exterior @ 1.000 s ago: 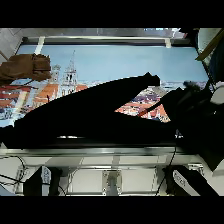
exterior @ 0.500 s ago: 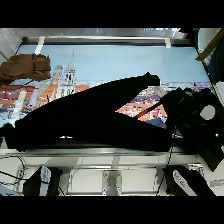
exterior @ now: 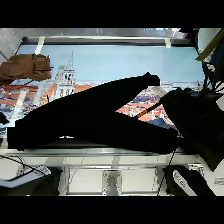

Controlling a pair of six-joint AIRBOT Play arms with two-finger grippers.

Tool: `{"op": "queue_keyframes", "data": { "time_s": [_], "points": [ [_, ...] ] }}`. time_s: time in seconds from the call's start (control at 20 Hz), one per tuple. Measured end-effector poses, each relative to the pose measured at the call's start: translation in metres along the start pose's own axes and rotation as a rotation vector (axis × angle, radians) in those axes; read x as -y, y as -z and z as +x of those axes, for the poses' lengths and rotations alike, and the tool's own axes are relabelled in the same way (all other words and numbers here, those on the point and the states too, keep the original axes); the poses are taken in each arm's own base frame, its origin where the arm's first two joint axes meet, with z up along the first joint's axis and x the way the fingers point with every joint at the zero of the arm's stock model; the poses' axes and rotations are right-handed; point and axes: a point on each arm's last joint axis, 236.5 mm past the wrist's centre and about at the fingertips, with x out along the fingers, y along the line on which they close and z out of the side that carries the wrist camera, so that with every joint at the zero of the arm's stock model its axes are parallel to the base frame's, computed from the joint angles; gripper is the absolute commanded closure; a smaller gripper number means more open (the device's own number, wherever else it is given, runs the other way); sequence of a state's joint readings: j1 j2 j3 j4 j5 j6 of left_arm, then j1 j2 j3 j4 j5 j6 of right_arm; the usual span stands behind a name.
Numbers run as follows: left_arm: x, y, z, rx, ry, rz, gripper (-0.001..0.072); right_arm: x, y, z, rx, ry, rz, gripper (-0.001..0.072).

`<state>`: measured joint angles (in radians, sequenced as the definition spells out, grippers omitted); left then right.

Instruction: Fold the clothes and pants, and hang the long-sleeved shirts on hangers.

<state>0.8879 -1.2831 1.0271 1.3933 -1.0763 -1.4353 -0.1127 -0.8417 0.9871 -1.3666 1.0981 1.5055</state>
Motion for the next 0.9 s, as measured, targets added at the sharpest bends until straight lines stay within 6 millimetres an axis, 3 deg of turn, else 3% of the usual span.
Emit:
{"op": "queue_keyframes", "data": {
  "time_s": [0.05,0.2,0.4,0.6,0.7,0.9],
  "points": [
    [0.006,0.003,0.016,-0.049,0.039,-0.015,0.0246,-0.004,-0.002,0.000,0.006,-0.015,0.009,0.0186],
    [0.021,-0.007,0.042,-0.092,0.128,-0.053,0.0242,-0.016,-0.004,-0.002,0.010,-0.067,0.037,0.0188],
    [0.029,-0.048,0.041,-0.029,0.170,-0.058,0.0241,-0.025,0.000,-0.003,-0.010,-0.102,0.057,0.0226],
    [0.032,-0.070,0.036,0.005,0.187,-0.024,0.0241,-0.028,0.003,-0.003,-0.023,-0.115,0.077,0.0225],
    [0.032,-0.071,0.040,-0.009,0.189,-0.010,0.0242,-0.028,0.004,-0.003,-0.026,-0.117,0.081,0.0226],
    [0.035,-0.053,0.065,-0.109,0.224,0.008,0.0246,-0.029,0.004,-0.003,-0.030,-0.120,0.088,0.0226]
  ]
}}
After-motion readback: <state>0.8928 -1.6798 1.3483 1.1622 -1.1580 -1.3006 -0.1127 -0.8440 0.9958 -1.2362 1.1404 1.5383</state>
